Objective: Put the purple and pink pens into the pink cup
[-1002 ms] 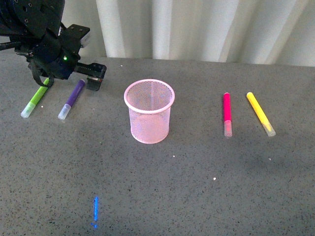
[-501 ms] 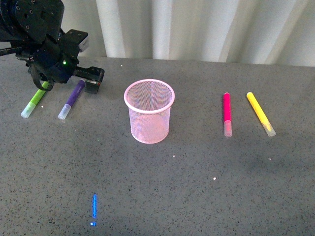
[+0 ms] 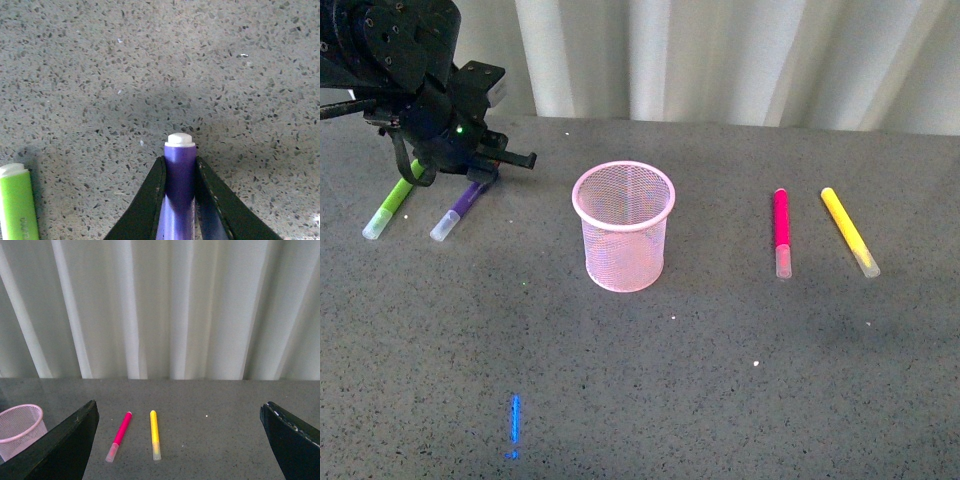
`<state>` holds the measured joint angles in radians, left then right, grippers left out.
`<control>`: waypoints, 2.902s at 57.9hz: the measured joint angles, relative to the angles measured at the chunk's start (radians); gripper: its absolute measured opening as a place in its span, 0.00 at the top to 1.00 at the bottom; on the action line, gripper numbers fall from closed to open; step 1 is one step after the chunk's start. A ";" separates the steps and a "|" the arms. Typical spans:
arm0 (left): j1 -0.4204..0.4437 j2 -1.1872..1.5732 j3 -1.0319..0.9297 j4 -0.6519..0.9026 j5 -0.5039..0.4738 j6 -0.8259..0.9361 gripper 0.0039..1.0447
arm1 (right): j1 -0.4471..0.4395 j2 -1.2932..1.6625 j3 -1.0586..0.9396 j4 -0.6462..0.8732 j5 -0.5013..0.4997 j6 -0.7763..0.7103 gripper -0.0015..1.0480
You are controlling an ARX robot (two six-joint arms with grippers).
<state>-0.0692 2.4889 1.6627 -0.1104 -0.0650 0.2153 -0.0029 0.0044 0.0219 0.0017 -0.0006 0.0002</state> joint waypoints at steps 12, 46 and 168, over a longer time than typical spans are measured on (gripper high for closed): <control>0.002 -0.001 -0.006 0.013 -0.011 -0.011 0.88 | 0.000 0.000 0.000 0.000 0.000 0.000 0.07; 0.023 -0.332 -0.198 0.316 0.091 -0.335 0.88 | 0.000 0.000 0.000 0.000 0.000 0.000 0.07; -0.340 -0.307 -0.827 1.505 -0.162 -0.824 0.26 | 0.000 0.000 0.000 0.000 0.000 0.000 0.07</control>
<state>-0.4088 2.1818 0.8356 1.3941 -0.2272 -0.6083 -0.0029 0.0044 0.0219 0.0017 -0.0006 0.0002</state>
